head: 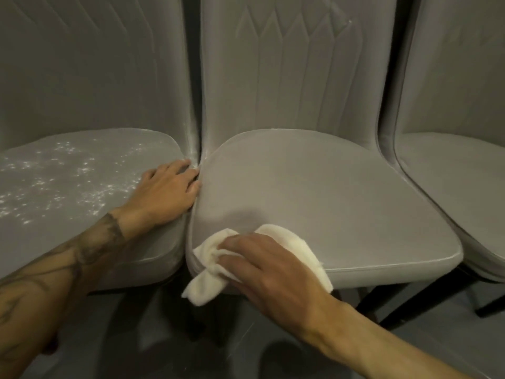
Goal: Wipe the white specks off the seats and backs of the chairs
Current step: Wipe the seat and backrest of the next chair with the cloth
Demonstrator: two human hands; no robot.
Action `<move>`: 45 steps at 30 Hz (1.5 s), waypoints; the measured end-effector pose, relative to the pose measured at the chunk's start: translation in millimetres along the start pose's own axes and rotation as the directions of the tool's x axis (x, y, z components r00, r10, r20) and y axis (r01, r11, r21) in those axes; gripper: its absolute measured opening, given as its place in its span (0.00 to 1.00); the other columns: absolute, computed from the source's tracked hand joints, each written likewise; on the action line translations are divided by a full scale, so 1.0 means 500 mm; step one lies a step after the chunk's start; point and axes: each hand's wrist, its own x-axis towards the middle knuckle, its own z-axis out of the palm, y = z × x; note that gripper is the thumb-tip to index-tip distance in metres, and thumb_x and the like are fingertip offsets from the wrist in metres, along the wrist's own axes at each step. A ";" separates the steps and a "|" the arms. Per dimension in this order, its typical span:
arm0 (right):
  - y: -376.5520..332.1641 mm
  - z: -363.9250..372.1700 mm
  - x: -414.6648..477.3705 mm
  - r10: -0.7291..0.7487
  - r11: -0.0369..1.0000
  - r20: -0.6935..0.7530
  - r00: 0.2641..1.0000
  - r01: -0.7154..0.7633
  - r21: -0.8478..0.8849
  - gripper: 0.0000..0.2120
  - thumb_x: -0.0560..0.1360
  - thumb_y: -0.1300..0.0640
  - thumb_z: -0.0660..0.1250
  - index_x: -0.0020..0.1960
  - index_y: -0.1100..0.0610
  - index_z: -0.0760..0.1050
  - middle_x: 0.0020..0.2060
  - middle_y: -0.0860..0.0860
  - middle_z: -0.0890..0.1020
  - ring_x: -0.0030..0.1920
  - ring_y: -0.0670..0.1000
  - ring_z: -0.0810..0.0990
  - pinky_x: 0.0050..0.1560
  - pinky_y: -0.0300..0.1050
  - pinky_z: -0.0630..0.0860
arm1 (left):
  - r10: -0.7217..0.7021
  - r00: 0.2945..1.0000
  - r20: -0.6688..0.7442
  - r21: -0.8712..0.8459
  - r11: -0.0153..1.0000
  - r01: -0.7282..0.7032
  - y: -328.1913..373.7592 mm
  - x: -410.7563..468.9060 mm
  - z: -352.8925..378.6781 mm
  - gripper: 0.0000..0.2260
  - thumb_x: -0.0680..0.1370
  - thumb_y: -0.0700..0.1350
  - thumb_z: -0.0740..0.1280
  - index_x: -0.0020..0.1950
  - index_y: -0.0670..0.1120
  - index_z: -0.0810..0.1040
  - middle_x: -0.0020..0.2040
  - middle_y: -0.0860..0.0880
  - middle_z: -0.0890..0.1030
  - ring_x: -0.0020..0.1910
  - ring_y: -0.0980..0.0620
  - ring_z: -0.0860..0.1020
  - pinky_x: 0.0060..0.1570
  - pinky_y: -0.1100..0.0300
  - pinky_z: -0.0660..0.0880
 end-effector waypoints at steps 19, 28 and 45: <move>0.065 -0.104 -0.161 0.213 0.976 0.017 0.977 -0.214 0.028 0.16 0.84 0.52 0.60 0.69 0.53 0.75 0.70 0.46 0.73 0.70 0.45 0.72 0.69 0.41 0.68 | -0.021 0.999 -0.025 -0.020 1.000 0.020 -0.009 0.001 0.019 0.23 0.85 0.59 0.50 0.81 0.60 0.65 0.83 0.51 0.62 0.80 0.45 0.62 0.76 0.44 0.58; 0.138 -0.207 -0.283 0.532 0.839 -0.167 0.830 -0.544 -0.031 0.13 0.77 0.65 0.69 0.61 0.60 0.80 0.63 0.52 0.78 0.65 0.48 0.77 0.67 0.40 0.70 | -0.017 1.000 -0.025 -0.055 0.998 0.016 -0.022 0.009 0.034 0.29 0.82 0.67 0.47 0.80 0.60 0.66 0.82 0.52 0.63 0.78 0.43 0.65 0.74 0.42 0.60; 0.218 -0.217 -0.323 0.605 0.775 -0.272 0.748 -0.632 -0.016 0.11 0.83 0.54 0.65 0.63 0.53 0.79 0.63 0.43 0.77 0.65 0.44 0.77 0.65 0.34 0.69 | 0.039 0.998 -0.055 -0.223 0.973 -0.050 -0.196 0.128 0.184 0.27 0.77 0.75 0.42 0.77 0.76 0.56 0.82 0.57 0.63 0.81 0.45 0.61 0.79 0.39 0.58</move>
